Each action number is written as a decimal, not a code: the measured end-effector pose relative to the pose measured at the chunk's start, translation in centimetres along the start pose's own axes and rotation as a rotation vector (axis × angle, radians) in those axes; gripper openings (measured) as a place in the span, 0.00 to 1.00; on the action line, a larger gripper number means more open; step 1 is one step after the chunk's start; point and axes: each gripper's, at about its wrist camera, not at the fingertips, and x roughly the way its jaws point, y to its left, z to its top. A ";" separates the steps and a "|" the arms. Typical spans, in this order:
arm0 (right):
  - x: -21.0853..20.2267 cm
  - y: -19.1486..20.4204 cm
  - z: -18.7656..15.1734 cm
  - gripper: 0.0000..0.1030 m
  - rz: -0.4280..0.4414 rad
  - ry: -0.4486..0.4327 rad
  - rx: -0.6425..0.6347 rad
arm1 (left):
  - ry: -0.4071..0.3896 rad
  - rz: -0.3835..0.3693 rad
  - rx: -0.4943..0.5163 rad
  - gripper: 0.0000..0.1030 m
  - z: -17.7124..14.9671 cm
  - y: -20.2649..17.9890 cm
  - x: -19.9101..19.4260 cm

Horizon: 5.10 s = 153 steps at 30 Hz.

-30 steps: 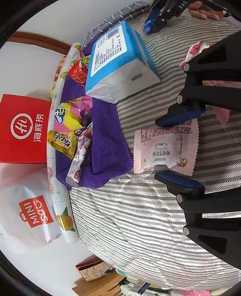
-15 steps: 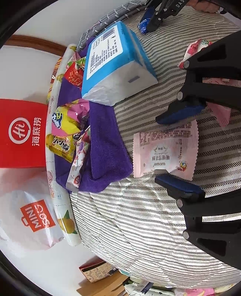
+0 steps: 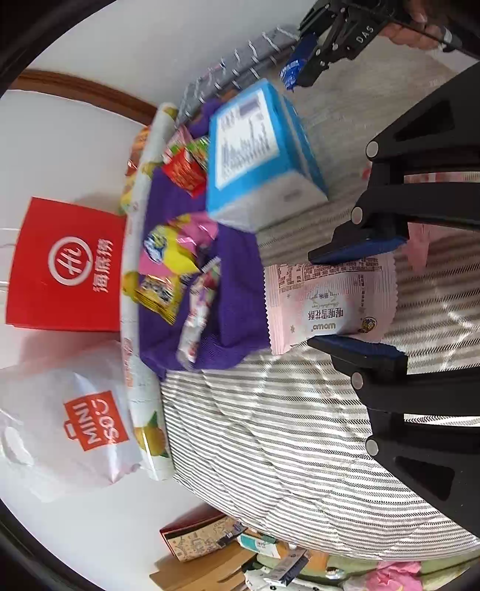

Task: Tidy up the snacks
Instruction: 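Carry the blue bag with the right tool while the left tool carries the pink packet to the towel, then open the right tool over the purple towel while the left tool releases the pink packet there, then move both tools back toward the remaining packets on the bed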

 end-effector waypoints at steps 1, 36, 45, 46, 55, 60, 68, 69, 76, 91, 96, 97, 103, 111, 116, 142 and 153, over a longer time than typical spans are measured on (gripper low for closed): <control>-0.5 0.1 0.4 0.41 0.001 -0.010 0.004 | -0.003 -0.010 -0.004 0.35 0.3 -0.1 -0.3; -4.2 -2.9 11.3 0.42 0.020 -0.145 0.107 | -0.079 -0.113 0.001 0.35 10.2 -4.1 -0.9; -2.4 -2.6 13.0 0.42 0.040 -0.143 0.097 | -0.071 -0.152 -0.005 0.35 12.0 -4.3 1.0; -2.2 -2.5 13.3 0.42 0.043 -0.143 0.092 | -0.072 -0.153 -0.004 0.35 12.3 -4.4 1.2; 0.5 -1.4 16.2 0.42 0.096 -0.142 0.074 | -0.091 -0.144 -0.004 0.35 14.9 -3.8 2.1; 2.2 0.1 18.0 0.42 0.145 -0.132 0.058 | -0.091 -0.141 -0.024 0.35 16.1 -3.5 2.9; 6.0 2.5 19.4 0.42 0.181 -0.074 0.021 | -0.056 -0.115 -0.057 0.35 16.7 -3.0 5.9; 6.6 2.8 19.4 0.42 0.181 -0.062 0.015 | -0.049 -0.113 -0.061 0.35 16.6 -2.9 6.3; 10.4 3.6 18.1 0.42 0.189 0.030 -0.003 | -0.013 -0.118 -0.084 0.35 16.0 -1.9 8.1; 12.3 3.9 17.0 0.42 0.198 0.105 -0.030 | 0.020 -0.120 -0.077 0.35 15.6 -1.8 9.5; 12.7 4.1 16.8 0.42 0.194 0.119 -0.037 | 0.028 -0.120 -0.079 0.35 15.6 -1.8 9.8; 12.7 4.1 16.8 0.42 0.194 0.121 -0.038 | 0.028 -0.120 -0.080 0.35 15.6 -1.7 9.8; 13.1 4.3 16.6 0.44 0.196 0.136 -0.045 | 0.035 -0.124 -0.079 0.35 15.4 -2.0 10.0; 12.6 3.9 16.7 0.45 0.217 0.124 -0.033 | 0.045 -0.124 -0.076 0.35 15.2 -2.1 10.4; 11.5 3.8 16.9 0.45 0.220 0.099 -0.038 | 0.052 -0.125 -0.070 0.35 15.1 -2.3 10.6; 2.2 1.3 13.5 0.61 0.126 -0.052 -0.026 | 0.092 -0.150 -0.105 0.54 14.1 -2.3 9.3; -1.1 2.6 9.6 0.62 0.193 -0.012 0.005 | 0.045 -0.142 -0.098 0.59 12.2 -1.7 2.9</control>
